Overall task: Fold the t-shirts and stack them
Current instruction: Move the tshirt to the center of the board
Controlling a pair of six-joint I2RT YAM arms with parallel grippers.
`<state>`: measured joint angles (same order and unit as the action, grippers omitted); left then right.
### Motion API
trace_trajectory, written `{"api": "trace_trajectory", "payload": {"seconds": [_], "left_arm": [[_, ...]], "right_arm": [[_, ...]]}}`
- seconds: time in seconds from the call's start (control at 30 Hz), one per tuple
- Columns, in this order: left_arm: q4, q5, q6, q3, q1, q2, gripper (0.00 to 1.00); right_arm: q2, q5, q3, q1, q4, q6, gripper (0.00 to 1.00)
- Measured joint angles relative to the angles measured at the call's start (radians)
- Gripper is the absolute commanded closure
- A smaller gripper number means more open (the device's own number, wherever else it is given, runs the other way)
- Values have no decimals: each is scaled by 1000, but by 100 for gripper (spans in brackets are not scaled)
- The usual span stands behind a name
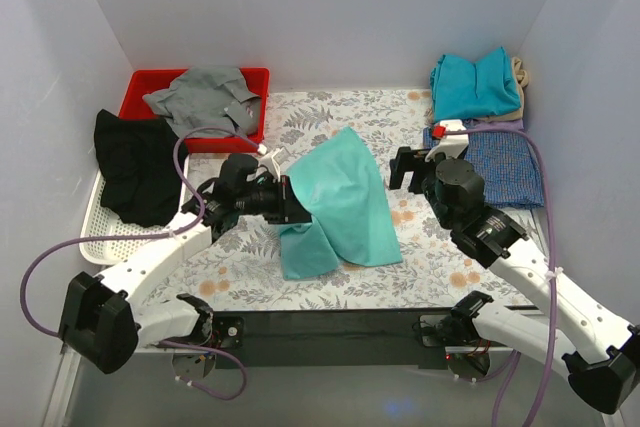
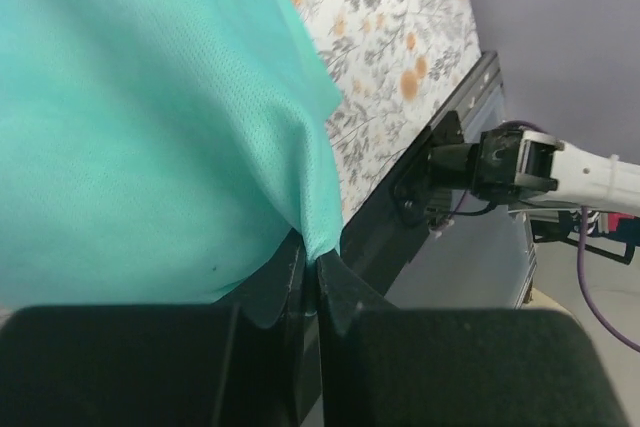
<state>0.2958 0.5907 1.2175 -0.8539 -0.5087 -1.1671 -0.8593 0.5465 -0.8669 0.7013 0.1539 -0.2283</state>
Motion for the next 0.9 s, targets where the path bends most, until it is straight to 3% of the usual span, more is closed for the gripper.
{"api": "trace_trajectory", "payload": {"seconds": [0.1,0.27,0.53,0.73,0.9], "left_arm": [[0,-59,34,83,-24,39,100],[-21,-140,46,30,-19,34,100],[-88,-213,16,-353,-19,-241,100],[-116,-225,8,-428,-18,-409,100],[-124,-228,9,-431,-18,-492,100]], "right_arm": [[-5,-43,26,0,31,-13,7],[-44,-220,88,0,34,-74,11],[-13,-414,228,14,42,-140,10],[107,-430,259,14,16,-167,7],[83,-431,348,14,-96,-238,7]]}}
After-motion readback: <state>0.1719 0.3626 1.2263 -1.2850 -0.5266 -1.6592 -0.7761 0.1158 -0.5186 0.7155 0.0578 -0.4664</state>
